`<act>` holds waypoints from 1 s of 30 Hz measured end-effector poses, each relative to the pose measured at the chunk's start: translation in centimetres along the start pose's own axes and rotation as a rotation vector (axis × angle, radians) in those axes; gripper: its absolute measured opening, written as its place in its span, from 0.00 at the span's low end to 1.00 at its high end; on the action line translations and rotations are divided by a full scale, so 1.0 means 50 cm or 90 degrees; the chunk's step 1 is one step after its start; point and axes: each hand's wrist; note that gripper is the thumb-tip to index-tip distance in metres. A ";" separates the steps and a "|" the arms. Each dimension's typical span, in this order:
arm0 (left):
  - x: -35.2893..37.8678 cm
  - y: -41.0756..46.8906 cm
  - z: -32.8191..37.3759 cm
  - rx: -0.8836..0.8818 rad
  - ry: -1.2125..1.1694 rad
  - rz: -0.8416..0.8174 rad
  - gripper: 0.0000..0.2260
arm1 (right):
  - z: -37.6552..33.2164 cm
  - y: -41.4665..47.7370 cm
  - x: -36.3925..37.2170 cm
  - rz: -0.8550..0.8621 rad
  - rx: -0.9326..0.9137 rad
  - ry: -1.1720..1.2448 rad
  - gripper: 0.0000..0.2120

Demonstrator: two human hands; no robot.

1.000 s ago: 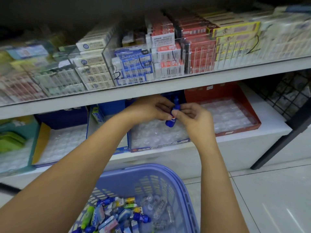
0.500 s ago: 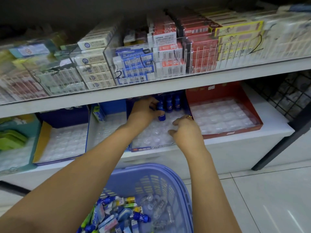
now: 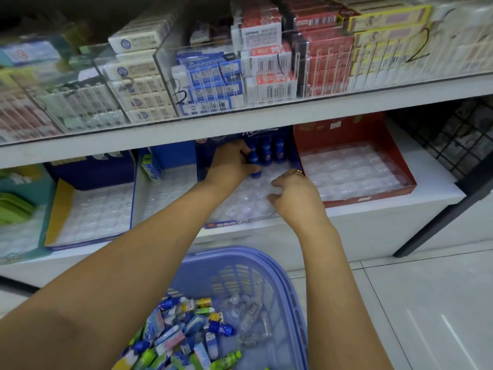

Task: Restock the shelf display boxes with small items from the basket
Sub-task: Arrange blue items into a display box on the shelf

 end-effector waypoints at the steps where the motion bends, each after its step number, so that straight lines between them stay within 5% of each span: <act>1: -0.002 -0.006 -0.002 -0.002 -0.009 0.005 0.14 | -0.004 -0.004 -0.005 -0.006 -0.002 0.002 0.14; 6: -0.021 -0.043 0.013 -0.040 -0.001 -0.028 0.21 | -0.038 -0.041 -0.043 0.036 -0.004 0.077 0.13; 8: -0.051 -0.078 0.017 -0.028 0.023 0.016 0.16 | -0.068 -0.066 -0.061 0.012 -0.005 0.157 0.07; 10: -0.092 -0.144 0.002 0.049 0.014 0.088 0.07 | -0.104 -0.092 -0.065 -0.094 -0.034 0.179 0.06; 13: -0.133 -0.276 -0.079 0.081 -0.002 0.121 0.10 | -0.156 -0.125 -0.017 -0.313 -0.071 0.078 0.07; 17: -0.109 -0.418 -0.260 -0.053 0.131 -0.092 0.09 | -0.188 -0.165 0.141 -0.504 -0.065 -0.064 0.15; 22: -0.047 -0.519 -0.442 -0.207 0.266 -0.378 0.15 | -0.141 -0.231 0.339 -0.590 -0.030 -0.191 0.10; 30: -0.064 -0.558 -0.544 -0.308 0.300 -0.287 0.19 | -0.061 -0.307 0.478 -0.551 0.058 -0.170 0.13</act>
Point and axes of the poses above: each hand's wrist, its own y-axis towards the middle knuckle, its own x-axis out of the palm, z = x × y, and after that the axes turned 3 degrees about -y, right-handed
